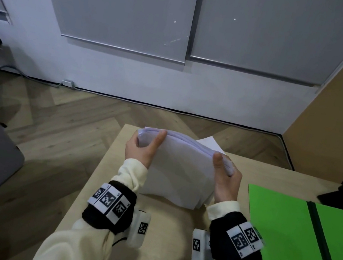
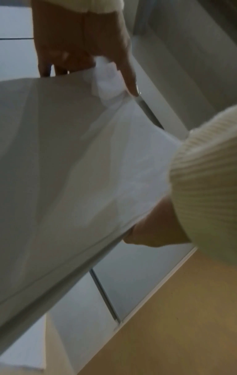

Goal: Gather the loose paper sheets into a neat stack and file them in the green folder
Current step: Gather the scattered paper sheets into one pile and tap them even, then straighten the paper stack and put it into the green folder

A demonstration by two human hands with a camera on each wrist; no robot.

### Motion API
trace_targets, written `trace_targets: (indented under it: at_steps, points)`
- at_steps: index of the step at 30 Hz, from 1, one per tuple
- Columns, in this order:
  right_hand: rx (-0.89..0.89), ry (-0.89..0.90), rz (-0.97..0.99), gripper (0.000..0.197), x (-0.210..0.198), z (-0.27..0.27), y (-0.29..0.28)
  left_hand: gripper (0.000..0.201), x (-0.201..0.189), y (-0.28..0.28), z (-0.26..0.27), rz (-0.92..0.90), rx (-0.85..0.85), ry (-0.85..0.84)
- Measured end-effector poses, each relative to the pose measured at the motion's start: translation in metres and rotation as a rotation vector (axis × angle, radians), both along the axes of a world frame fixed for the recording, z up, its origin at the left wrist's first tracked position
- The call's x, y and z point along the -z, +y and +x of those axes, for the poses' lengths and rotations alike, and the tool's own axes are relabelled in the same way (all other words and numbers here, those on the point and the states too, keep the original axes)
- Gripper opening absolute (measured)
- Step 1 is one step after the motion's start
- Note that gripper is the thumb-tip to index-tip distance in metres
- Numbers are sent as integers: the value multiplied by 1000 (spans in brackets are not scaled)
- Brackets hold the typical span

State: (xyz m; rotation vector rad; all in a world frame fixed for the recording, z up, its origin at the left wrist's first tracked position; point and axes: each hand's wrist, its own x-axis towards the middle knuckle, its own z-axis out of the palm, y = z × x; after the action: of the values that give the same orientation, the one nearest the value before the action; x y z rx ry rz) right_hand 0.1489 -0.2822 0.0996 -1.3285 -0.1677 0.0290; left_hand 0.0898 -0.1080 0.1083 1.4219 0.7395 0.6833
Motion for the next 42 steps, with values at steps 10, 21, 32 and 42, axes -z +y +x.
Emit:
trace_targets:
  at_steps: [10, 21, 32, 42]
  points:
    - [-9, -137, -141, 20, 3, -5, 1, 73, 24, 25, -15, 170, 308, 74]
    - [1, -112, -43, 16, -18, 17, 2, 21, 46, 43, -22, 197, 340, 318]
    - [-144, 184, -485, 39, 75, 81, -6, 48, 115, 86, -49, -85, 19, 684]
    - [-715, 209, -1182, 86, 178, 44, 17, 70, 183, 99, -76, -241, 9, 1065]
